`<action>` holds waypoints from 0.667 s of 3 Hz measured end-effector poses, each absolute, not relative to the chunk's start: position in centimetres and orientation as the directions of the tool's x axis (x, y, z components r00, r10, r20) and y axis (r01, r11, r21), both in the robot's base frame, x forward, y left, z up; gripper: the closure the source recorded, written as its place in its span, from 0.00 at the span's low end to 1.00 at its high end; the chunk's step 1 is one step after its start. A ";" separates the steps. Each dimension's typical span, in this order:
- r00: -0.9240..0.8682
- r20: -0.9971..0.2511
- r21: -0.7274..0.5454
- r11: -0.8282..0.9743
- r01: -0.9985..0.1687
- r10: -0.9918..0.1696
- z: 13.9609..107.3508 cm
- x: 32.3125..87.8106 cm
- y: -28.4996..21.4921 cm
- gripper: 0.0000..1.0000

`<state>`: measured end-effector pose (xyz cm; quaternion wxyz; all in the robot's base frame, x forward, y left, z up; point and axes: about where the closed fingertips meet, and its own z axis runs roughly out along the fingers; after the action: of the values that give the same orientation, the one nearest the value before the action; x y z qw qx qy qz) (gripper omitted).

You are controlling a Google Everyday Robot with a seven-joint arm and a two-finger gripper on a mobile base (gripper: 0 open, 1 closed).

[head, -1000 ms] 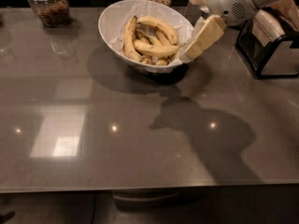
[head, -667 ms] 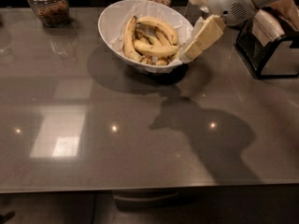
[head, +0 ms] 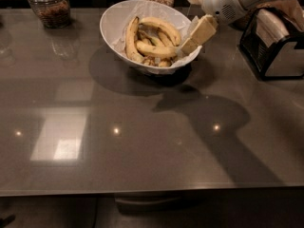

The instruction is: Pick banana from white bowl

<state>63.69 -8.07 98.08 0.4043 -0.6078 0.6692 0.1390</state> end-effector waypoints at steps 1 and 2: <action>0.052 -0.719 -0.275 0.215 -0.937 -0.693 96.3 66.0 -7.3 0.19; 0.034 -0.726 -0.236 0.202 -0.950 -0.687 94.4 67.3 -6.4 0.42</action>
Offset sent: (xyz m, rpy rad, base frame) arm 0.0519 0.0213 -0.0553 0.0270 0.1104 0.0354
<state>67.30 -6.39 94.38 0.3842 -0.6078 0.6735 0.1716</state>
